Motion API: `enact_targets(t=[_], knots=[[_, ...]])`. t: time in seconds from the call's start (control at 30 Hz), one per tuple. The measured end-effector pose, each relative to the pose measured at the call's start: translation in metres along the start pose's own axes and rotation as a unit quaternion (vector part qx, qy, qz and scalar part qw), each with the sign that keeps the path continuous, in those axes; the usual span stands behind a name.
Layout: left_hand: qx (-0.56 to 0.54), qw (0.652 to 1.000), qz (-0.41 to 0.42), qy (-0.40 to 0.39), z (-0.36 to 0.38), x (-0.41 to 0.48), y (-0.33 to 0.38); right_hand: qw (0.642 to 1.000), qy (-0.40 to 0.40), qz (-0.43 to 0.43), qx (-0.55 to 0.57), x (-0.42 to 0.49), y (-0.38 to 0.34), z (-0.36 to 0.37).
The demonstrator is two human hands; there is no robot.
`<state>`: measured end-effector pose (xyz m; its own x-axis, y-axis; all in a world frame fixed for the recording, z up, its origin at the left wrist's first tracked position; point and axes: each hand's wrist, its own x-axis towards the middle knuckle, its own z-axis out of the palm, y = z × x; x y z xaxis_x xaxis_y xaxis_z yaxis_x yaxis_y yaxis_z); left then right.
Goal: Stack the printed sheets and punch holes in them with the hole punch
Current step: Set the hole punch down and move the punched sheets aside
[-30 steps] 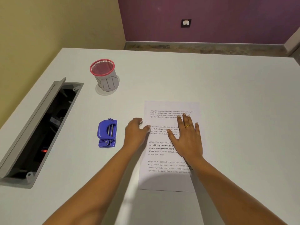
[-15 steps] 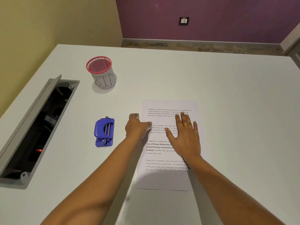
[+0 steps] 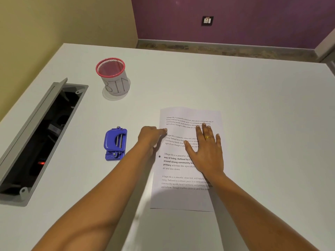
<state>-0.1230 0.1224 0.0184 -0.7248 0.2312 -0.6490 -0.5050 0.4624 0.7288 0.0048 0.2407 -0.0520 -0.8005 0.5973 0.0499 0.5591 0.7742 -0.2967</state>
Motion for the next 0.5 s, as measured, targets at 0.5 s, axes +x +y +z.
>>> enact_targets(t=[0.5], knots=[[0.009, 0.994, 0.107, 0.012, 0.004, -0.03, -0.047, 1.0, -0.01, -0.004, 0.006, 0.001, 0.001, 0.0]])
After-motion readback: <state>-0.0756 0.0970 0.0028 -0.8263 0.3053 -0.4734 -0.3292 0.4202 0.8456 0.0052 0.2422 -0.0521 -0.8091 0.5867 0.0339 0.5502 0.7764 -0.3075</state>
